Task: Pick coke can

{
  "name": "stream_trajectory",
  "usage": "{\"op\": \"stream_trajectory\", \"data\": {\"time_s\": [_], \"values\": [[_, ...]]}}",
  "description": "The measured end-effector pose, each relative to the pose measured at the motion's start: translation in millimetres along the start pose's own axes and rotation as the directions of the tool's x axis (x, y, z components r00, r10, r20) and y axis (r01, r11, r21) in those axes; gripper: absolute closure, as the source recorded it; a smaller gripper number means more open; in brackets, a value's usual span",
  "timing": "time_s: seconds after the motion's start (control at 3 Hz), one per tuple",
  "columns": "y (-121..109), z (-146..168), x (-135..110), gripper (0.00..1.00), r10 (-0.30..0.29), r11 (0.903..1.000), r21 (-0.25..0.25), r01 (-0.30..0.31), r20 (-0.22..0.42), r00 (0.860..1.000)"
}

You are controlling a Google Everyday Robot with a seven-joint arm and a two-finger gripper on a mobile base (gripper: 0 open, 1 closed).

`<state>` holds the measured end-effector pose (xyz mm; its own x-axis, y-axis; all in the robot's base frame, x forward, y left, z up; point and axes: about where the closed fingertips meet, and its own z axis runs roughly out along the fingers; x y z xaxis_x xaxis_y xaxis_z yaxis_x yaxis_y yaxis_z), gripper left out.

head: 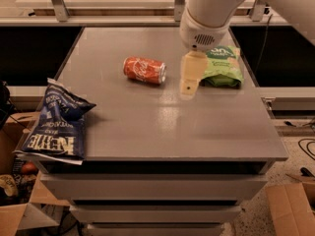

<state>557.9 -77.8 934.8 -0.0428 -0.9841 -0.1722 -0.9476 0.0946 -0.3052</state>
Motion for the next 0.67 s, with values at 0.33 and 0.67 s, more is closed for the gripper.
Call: {"op": "stream_trajectory", "data": {"time_s": [0.33,0.67], "values": [[-23,21,-25,0.00,-0.008,1.0000,-0.002,0.008,0.012,1.000],[-41,38,-54,0.00,-0.021,0.9997,-0.012,0.022,0.022,1.000]]}}
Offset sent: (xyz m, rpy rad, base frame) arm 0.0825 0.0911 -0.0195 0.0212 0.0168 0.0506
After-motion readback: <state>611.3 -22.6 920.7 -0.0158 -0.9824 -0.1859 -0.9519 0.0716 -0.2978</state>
